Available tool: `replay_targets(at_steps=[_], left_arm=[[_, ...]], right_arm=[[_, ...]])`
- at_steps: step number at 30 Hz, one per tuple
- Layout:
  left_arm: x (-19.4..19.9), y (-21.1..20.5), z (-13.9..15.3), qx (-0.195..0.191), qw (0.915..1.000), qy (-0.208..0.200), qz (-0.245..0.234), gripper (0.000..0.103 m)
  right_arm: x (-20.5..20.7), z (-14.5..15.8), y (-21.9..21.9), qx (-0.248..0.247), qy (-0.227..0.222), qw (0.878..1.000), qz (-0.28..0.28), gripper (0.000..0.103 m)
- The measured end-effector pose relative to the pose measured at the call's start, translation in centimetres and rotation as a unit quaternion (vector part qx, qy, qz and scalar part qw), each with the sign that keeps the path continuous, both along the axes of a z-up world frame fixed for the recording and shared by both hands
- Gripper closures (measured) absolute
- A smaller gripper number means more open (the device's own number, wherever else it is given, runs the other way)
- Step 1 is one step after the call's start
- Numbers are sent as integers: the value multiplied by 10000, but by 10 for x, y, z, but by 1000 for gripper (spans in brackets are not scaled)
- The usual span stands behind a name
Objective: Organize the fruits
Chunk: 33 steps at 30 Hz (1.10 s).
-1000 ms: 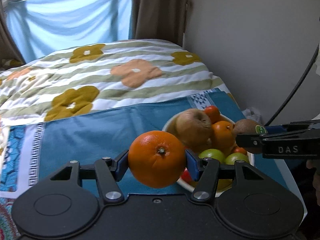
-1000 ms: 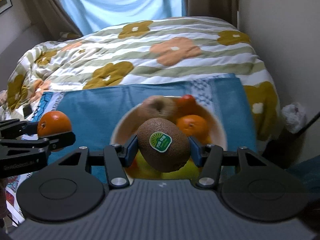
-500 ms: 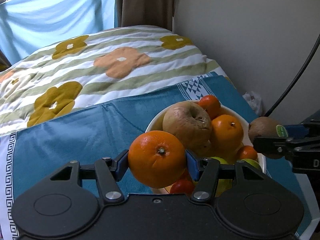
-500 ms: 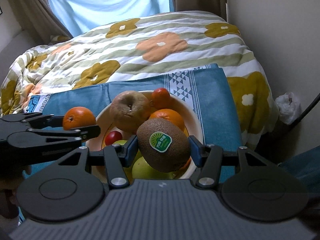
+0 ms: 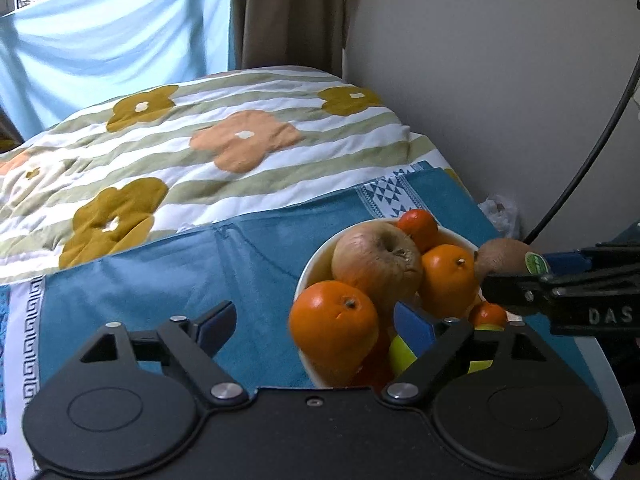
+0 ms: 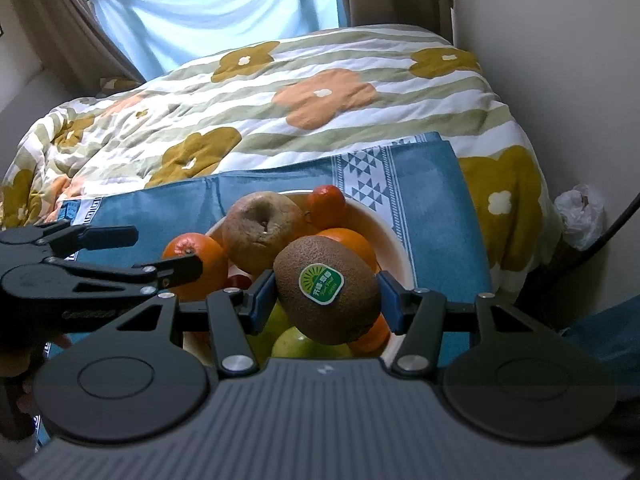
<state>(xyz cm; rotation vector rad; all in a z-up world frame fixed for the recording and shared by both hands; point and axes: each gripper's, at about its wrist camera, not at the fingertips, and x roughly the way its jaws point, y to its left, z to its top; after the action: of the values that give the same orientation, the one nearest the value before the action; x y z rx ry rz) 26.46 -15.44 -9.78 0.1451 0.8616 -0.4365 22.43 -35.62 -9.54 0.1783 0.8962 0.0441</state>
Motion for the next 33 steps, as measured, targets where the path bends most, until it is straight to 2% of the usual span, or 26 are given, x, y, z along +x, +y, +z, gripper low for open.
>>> replay_targets(at_steps=[11,18,21,23,30,33], left_arm=[[-20,32,7,21,9987,113,498,14],[-34,35,5,77,9977,66,673,14],[-40,33,7,165,9970,-31,758,14],[-45,32,9,220,9962,-114,836,14],[-67,29,22,238,9922,-347,1171,14],[-81,30,36,231,9897,-497,1325,14]], right_arm=[[12,-10,21,-175,-32,9988,464,34],[15,-20,24,-169,-15,9976,669,32],[10,-14,26,-240,-241,9965,764,23],[5,-8,28,-357,-394,9952,821,5],[-11,-1,25,-395,-519,9920,1084,4],[-18,8,25,-391,-570,9905,1190,4]])
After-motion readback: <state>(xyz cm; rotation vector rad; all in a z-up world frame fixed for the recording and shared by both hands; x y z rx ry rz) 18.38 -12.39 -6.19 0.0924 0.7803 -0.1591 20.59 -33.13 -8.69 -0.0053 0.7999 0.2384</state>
